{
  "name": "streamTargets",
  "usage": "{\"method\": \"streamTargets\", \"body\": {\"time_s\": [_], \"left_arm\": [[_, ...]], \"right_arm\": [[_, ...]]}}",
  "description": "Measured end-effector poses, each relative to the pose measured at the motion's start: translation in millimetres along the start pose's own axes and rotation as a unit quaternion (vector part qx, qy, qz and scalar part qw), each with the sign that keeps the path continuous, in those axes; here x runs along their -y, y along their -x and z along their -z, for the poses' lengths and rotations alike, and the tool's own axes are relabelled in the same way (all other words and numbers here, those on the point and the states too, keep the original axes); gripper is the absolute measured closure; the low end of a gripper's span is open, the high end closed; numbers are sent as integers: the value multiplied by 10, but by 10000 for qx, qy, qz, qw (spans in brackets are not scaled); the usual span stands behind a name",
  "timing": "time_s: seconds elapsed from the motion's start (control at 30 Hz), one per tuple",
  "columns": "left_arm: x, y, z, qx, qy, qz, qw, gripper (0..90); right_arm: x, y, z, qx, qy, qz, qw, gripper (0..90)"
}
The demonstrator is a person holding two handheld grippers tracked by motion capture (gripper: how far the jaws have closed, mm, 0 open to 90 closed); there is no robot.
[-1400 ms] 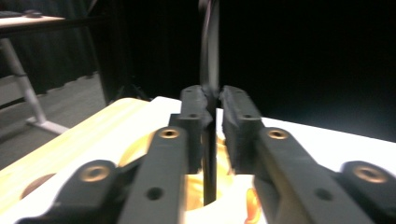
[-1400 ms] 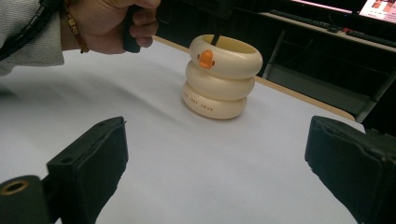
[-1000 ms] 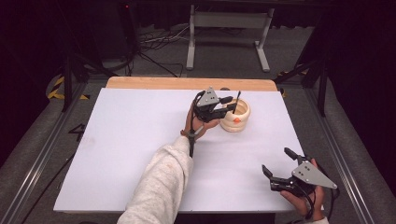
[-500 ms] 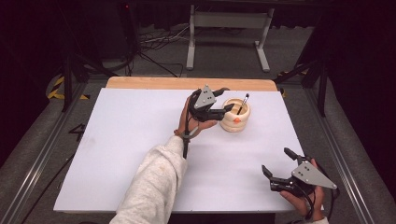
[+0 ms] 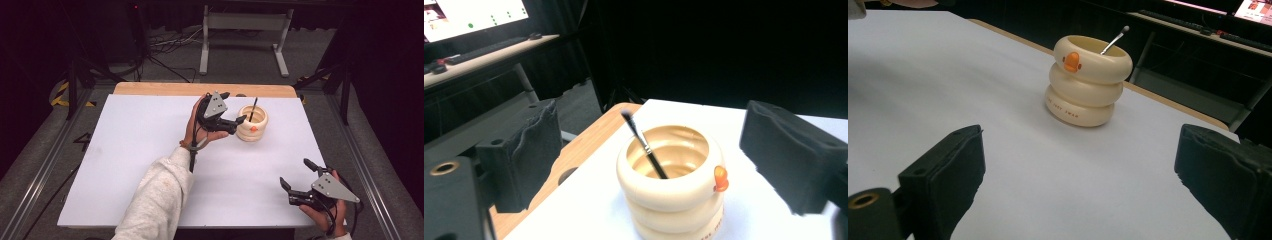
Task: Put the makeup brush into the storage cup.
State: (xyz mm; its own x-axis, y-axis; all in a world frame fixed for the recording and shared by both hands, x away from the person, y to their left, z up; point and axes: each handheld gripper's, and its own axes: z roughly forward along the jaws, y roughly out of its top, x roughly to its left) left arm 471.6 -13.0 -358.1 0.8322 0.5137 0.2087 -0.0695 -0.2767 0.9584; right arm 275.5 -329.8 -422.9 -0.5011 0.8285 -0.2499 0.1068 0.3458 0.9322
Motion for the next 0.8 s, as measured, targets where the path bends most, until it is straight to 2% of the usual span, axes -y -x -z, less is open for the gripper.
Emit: {"method": "streamTargets", "body": {"time_s": [0.17,0.27,0.6,0.8], "left_arm": [[0,5,84,83,42,-67,9999,60],[-8,17,119,17,72,-106,9999,56],[18,19,237,84,34,-202,9998,23],[37,35,323,-5,129,-221,9997,20]], "right_arm": [[2,-5,-6,-11,-10,7,10000,63],[2,-4,-4,-7,-6,13,10000,63],[-1,-4,3,11,-8,29,10000,63],[-13,-26,-3,11,9,83,10000,63]]}}
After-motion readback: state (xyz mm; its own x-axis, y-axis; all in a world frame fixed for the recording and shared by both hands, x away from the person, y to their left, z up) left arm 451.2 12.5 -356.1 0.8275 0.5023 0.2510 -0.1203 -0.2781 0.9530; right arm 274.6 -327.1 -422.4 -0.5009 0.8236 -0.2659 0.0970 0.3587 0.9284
